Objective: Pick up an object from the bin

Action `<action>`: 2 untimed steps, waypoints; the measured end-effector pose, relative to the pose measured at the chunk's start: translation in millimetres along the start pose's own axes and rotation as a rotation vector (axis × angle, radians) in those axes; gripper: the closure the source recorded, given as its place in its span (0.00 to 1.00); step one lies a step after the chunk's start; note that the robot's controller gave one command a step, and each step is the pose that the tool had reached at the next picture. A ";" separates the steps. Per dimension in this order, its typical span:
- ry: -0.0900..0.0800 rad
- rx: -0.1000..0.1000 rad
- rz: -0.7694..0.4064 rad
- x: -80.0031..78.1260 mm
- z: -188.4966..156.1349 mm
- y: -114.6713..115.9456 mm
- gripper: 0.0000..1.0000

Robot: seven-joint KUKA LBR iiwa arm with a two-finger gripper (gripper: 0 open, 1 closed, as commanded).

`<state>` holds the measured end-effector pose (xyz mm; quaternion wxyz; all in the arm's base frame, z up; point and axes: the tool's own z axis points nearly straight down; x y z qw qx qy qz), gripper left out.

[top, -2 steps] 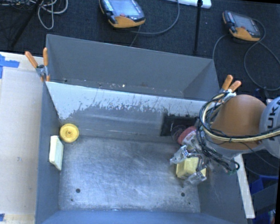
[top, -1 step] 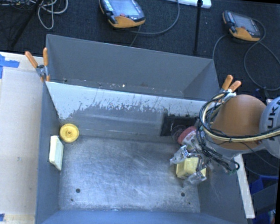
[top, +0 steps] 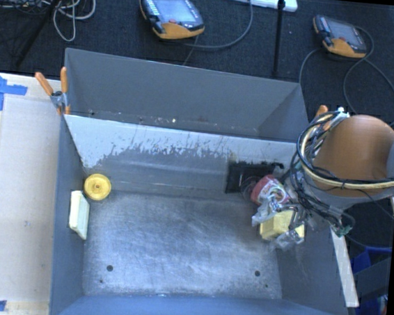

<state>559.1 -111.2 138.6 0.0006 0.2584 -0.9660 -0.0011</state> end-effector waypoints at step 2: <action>-0.002 0.001 -0.014 9.7 -91.2 -1.9 1.00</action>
Offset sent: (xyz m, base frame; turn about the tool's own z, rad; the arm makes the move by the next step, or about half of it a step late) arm -0.0078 -0.0071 0.0918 -0.0191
